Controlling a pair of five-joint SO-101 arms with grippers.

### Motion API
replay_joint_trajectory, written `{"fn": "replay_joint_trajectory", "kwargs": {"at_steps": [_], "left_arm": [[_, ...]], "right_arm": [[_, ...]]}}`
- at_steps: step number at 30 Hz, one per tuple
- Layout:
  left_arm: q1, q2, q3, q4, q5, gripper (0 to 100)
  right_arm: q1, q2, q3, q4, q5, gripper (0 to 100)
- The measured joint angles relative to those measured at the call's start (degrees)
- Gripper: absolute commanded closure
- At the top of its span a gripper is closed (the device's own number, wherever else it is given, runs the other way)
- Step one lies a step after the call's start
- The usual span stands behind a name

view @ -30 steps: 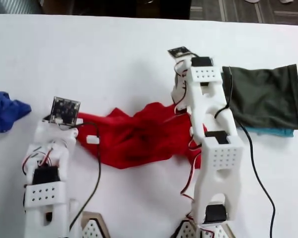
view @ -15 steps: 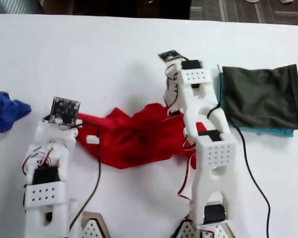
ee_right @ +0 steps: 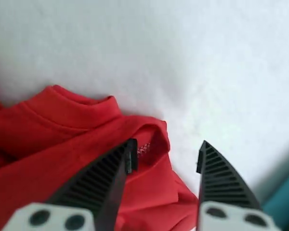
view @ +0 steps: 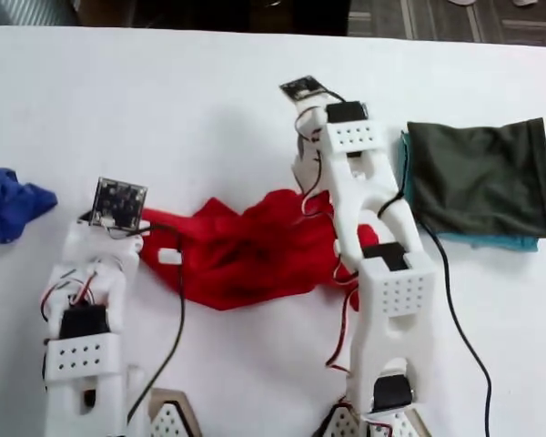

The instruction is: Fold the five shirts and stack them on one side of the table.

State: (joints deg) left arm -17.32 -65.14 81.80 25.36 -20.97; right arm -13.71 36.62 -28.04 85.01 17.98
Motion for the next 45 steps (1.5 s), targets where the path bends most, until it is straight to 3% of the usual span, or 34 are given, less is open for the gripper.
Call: {"fn": "replay_joint_trajectory", "kwargs": {"at_steps": [21, 27, 45], "left_arm": [[0.0, 0.0, 0.0, 0.0, 0.0, 97], [0.0, 0.0, 0.0, 0.0, 0.0, 97], [0.0, 0.0, 0.0, 0.0, 0.0, 97]], "right_arm": [[-0.7, 5.9, 0.0, -1.4, 0.0, 80.3], [-1.5, 6.0, 0.0, -2.7, 0.0, 98.8], [1.8, -0.6, -1.0, -3.7, 0.0, 97.6]]}}
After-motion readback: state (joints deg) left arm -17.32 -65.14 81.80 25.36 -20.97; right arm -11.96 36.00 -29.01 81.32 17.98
